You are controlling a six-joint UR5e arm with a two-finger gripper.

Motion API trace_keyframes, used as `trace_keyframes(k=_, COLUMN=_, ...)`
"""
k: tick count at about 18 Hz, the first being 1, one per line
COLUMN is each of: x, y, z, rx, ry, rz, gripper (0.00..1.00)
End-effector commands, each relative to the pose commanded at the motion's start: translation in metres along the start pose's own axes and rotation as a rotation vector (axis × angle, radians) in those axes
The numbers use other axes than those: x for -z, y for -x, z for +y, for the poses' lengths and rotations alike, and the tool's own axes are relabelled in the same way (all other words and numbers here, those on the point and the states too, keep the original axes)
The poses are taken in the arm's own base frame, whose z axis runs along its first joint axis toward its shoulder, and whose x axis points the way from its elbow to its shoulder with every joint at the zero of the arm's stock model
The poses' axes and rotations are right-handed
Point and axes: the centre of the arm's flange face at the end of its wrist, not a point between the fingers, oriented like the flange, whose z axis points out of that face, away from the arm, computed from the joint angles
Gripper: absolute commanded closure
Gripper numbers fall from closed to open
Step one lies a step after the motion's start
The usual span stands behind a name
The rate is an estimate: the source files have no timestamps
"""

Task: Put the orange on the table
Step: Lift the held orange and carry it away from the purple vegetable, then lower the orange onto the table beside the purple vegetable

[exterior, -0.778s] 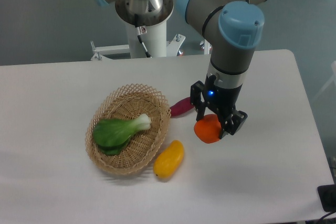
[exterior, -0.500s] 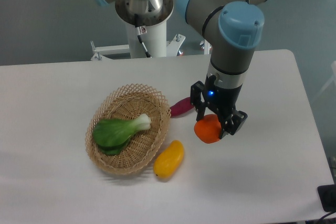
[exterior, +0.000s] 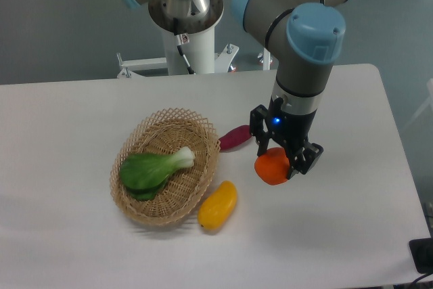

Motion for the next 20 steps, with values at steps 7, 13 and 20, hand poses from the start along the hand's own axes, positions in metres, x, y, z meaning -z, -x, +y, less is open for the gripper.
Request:
trace_keyframes(k=7, x=-0.02, y=0.018, z=0.051, rx=-0.079, ry=0.067, rz=0.027, gripper=0.56)
trace_keyframes(k=13, x=-0.097, y=0.008, z=0.084, rx=-0.139, ry=0.158, rz=-0.028, gripper=0.55)
trace_keyframes(k=20, x=-0.125, y=-0.003, z=0.1, rx=-0.137, ry=0.26, rz=0.018, gripper=0.55)
